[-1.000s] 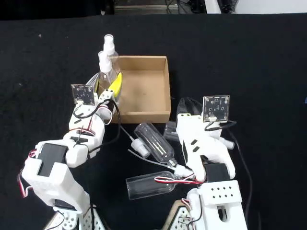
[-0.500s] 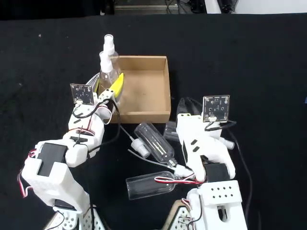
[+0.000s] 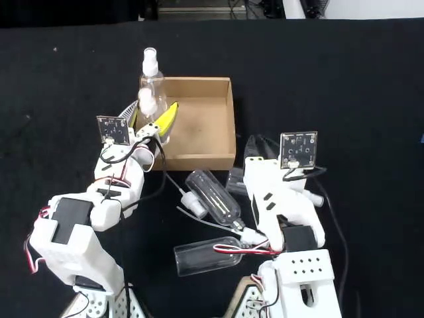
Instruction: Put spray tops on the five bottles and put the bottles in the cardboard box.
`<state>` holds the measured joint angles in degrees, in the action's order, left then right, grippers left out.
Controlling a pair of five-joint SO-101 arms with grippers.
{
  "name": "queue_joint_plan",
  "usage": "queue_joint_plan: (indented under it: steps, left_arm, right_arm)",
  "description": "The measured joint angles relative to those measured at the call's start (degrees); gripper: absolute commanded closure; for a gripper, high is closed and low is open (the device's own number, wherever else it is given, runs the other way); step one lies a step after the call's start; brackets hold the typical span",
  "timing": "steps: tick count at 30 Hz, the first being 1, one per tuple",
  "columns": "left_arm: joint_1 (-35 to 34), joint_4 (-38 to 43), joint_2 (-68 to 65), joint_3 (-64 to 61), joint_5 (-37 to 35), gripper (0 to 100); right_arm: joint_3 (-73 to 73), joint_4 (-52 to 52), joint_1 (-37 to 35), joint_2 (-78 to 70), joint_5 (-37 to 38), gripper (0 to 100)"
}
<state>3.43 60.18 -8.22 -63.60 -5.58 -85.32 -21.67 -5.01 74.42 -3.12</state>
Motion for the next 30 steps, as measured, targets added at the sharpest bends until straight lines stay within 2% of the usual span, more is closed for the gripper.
queue_joint_plan:
  steps: [10,14,19,25,30]
  left_arm:
    - [0.0,-0.2,0.2,0.0,-0.4,69]
    - [0.0,-4.8,4.7,-0.4,-0.5,69]
    - [0.0,-20.2,15.7,-0.7,-0.5,69]
    - [0.4,-46.9,28.8,0.6,-0.5,69]
    - [0.4,-66.0,33.8,5.1,-0.5,69]
  right_arm:
    - [0.0,0.0,0.0,0.0,0.0,98.3]
    - [0.0,0.0,0.0,0.0,0.0,98.3]
    - [0.0,0.0,0.0,0.0,0.0,98.3]
    - [0.0,0.0,0.0,0.0,0.0,98.3]
    - [0.0,0.0,0.0,0.0,0.0,98.3]
